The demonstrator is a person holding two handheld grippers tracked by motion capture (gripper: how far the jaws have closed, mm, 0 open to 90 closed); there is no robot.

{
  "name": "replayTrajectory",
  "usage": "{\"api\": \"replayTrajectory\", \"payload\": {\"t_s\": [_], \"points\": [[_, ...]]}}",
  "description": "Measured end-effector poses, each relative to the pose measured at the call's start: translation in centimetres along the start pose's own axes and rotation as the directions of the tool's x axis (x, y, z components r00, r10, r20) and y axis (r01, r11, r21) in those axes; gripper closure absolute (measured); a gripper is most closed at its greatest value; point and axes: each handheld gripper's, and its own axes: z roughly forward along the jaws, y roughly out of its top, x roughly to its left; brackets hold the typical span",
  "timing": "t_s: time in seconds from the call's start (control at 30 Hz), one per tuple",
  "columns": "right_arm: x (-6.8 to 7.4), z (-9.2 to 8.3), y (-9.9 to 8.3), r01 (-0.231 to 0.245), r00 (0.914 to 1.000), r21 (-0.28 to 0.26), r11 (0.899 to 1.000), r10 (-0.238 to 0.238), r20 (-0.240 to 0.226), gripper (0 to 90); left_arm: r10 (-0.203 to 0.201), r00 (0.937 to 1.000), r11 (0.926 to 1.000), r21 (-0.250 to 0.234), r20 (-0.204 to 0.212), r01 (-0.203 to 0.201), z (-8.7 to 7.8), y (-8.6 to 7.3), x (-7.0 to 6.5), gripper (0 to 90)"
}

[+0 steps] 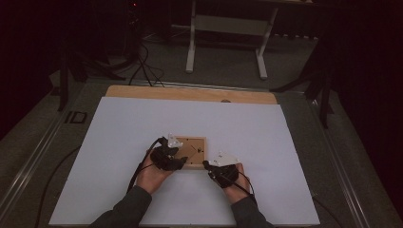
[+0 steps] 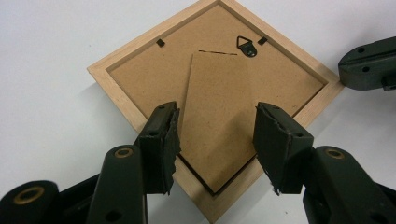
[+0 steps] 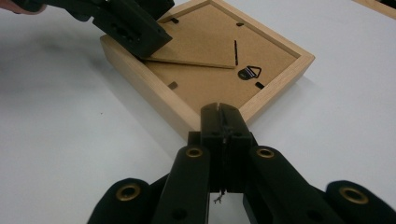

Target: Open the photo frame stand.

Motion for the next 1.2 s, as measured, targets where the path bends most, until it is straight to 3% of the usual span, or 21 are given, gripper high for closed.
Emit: {"api": "replayTrajectory", "payload": {"t_s": [0.13,0.27,0.43,0.67,0.83,1.07,1.2], "points": [[0.0,0.0,0.0,-0.001,1.0,0.0,1.0,0.001,0.0,89.5,0.019,0.9998,0.9995,0.024,-0.005,-0.018,0.3,0.1,-0.2,49.4],[0.0,0.0,0.0,-0.001,1.0,-0.001,1.0,0.001,-0.001,89.4,-0.002,0.9999,0.9994,0.034,0.011,0.002,0.5,0.1,0.0,49.7],[0.0,0.0,0.0,-0.001,1.0,-0.001,1.0,0.001,-0.002,89.4,0.014,0.9999,0.9983,0.056,0.007,-0.014,0.5,0.5,0.0,50.5],[0.0,0.1,0.0,0.002,1.0,-0.005,1.0,-0.002,-0.001,89.4,0.019,0.9998,0.9988,0.045,0.006,-0.02,-0.2,1.2,0.0,50.5],[0.0,0.1,0.0,0.001,1.0,-0.006,1.0,-0.002,-0.004,89.4,-0.011,0.9997,0.9993,0.036,0.023,0.01,-0.2,1.4,0.4,50.3],[0.0,0.1,0.0,0.001,1.0,-0.007,1.0,-0.001,-0.003,89.4,0.017,0.9998,0.9989,0.044,-0.006,-0.017,0.0,1.0,0.0,42.7],[0.0,0.1,0.0,-0.002,1.0,-0.005,1.0,0.002,-0.004,89.3,0.018,0.9998,0.9981,0.059,-0.002,-0.018,0.3,0.5,-0.1,42.2]]}}
